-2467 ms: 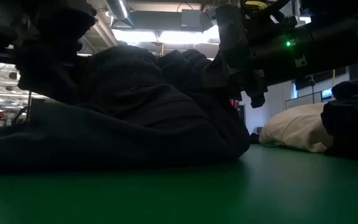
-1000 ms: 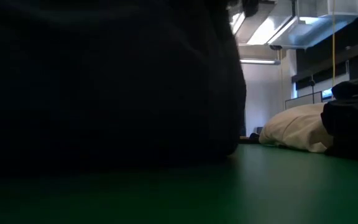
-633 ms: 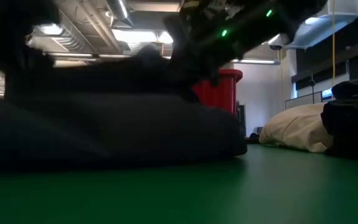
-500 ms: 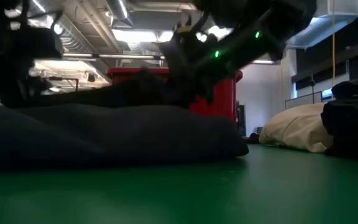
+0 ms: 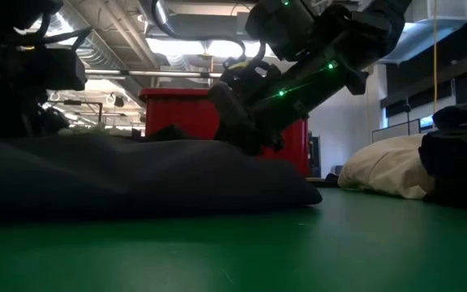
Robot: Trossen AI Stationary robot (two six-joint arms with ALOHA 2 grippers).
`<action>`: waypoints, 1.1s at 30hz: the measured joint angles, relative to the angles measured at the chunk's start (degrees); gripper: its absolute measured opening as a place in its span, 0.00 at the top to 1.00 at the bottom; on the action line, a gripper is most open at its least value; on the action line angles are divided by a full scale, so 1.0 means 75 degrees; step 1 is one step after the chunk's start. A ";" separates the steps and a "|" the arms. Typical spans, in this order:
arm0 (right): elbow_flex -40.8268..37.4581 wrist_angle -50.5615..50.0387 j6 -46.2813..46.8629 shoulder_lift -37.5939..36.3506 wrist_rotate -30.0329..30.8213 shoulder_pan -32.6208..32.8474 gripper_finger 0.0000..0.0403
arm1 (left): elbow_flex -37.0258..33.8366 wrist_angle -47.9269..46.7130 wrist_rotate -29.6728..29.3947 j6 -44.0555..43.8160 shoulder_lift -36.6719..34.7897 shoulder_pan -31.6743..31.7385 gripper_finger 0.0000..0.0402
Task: Fold laundry
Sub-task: Fold the gray short
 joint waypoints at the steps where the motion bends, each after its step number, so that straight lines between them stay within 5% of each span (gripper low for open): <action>1: 0.0000 -0.0012 -0.0017 -0.0028 0.0001 0.0000 0.75 | 0.0046 -0.0118 -0.0016 0.0053 0.0001 0.0001 0.79; 20: 0.0003 0.0505 -0.0996 -0.0654 -0.0484 0.0163 0.68 | 0.0752 -0.0820 -0.0391 0.0953 0.0001 0.0122 0.55; 33: 0.0003 0.1415 -0.1964 -0.0654 -0.2234 0.0157 0.67 | 0.1737 -0.2859 -0.0768 0.0595 -0.0002 0.0298 0.53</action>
